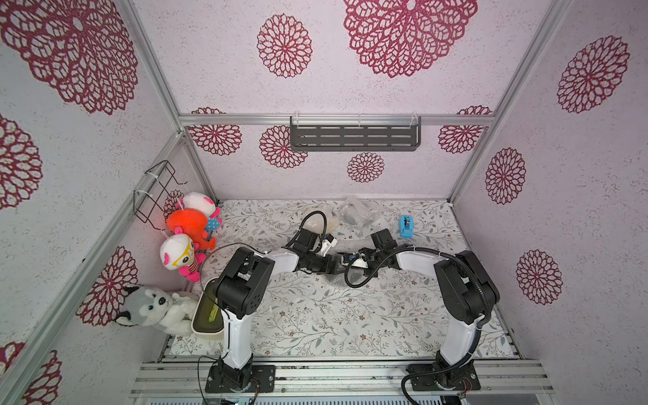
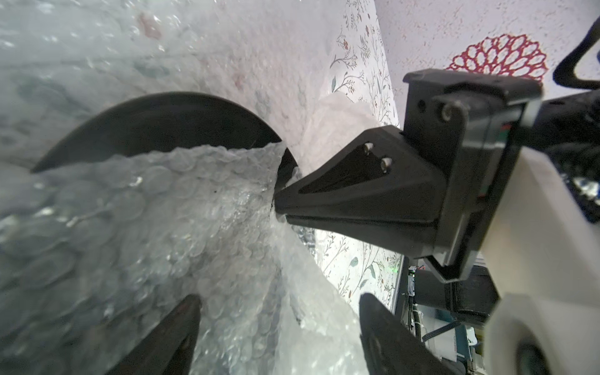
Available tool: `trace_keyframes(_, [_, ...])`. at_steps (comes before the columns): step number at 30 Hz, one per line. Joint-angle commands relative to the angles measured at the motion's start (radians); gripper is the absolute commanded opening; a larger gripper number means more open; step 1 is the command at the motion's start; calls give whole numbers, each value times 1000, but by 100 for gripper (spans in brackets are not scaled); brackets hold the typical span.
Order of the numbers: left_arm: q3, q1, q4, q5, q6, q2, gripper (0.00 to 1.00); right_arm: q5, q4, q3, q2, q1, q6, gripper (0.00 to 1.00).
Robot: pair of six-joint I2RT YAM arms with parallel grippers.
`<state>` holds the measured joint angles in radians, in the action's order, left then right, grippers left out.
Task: Wrap dinner plates in bubble wrap
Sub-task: Wrap the plate in the bubble wrap.
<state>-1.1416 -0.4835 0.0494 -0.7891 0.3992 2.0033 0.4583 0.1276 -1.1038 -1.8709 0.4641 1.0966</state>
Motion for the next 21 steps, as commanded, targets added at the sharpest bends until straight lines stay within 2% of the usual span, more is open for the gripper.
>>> trace_keyframes(1, [-35,-70,27,-68,-129,-9,80,-18,37,-34,-32,15,-33,0])
trace_keyframes(3, [-73,-80,118,-33,-187,7,79,-14,48,-47,-36,15,-35,0])
trace_keyframes(7, [-103,-83,156,-55,-203,31,79,-14,70,-68,-47,15,-37,0])
trace_keyframes(11, [-171,-113,281,70,-258,67,78,-8,66,-70,-44,16,-57,0])
trace_keyframes(12, [-184,-110,291,56,-252,76,75,-7,70,-73,-43,16,-59,0])
trace_keyframes(14, [-147,-88,189,-29,-182,48,74,-17,80,-76,-44,16,-57,0])
trace_keyframes(16, [-69,-70,20,-85,-84,-18,79,-24,92,-79,-48,16,-51,0])
trace_keyframes(18, [-44,-93,23,-25,-104,-86,84,-27,93,-76,-46,17,-50,0])
trace_keyframes(21, [-102,-130,192,125,-192,-52,84,-24,92,-75,-47,17,-52,0])
